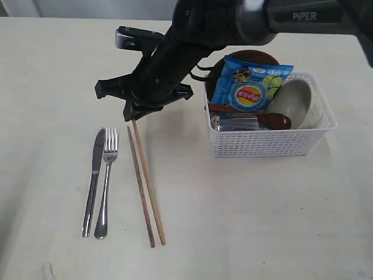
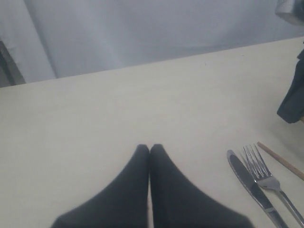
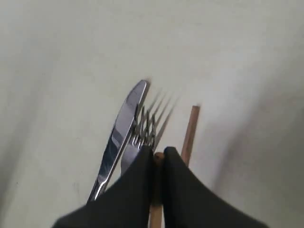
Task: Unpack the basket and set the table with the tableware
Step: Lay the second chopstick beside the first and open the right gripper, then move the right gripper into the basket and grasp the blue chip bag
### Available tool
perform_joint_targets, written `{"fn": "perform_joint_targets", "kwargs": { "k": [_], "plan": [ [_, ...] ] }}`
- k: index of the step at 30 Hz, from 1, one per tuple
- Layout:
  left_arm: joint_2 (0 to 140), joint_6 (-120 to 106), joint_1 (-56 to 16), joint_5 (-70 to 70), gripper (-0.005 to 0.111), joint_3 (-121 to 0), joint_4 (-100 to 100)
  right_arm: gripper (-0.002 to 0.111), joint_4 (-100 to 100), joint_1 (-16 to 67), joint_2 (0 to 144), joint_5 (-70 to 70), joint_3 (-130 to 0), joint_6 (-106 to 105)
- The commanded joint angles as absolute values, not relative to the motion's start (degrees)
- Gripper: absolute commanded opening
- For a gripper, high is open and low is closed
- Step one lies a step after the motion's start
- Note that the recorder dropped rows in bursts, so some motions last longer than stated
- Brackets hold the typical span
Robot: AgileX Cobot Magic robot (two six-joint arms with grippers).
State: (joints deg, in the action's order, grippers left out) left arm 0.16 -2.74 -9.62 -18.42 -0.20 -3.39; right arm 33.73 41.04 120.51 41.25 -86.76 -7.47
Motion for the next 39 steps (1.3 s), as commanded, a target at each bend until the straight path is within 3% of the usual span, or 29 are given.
{"fn": "perform_joint_targets", "kwargs": {
  "k": [1, 10, 12, 15, 17, 27, 39],
  "plan": [
    [0.0, -2.8, -10.0, -18.3, 0.0, 0.0, -2.7, 0.0, 31.7, 40.7, 122.4, 40.4, -89.8, -8.4],
    [0.0, -2.8, -10.0, -18.3, 0.0, 0.0, -2.7, 0.001, 28.0, 40.7, 125.7, 41.0, -90.5, -5.8],
    [0.0, -2.8, -10.0, -18.3, 0.0, 0.0, -2.7, 0.011, 28.0, 40.7, 125.7, 40.4, -90.5, -4.9],
    [0.0, -2.8, -10.0, -18.3, 0.0, 0.0, -2.7, 0.033, 28.0, 40.7, 125.7, 40.0, -90.5, -4.0],
    [0.0, -2.8, -10.0, -18.3, 0.0, 0.0, -2.7, 0.04, 28.0, 40.7, 125.7, 39.8, -90.5, -4.0],
    [0.0, -2.8, -10.0, -18.3, 0.0, 0.0, -2.7, 0.04, 17.8, 40.7, 116.8, 44.2, -90.6, -5.4],
    [0.0, -2.8, -10.0, -18.3, 0.0, 0.0, -2.7, 0.04, -15.3, 38.5, 108.2, 70.0, -90.5, 0.0]
  ]
}}
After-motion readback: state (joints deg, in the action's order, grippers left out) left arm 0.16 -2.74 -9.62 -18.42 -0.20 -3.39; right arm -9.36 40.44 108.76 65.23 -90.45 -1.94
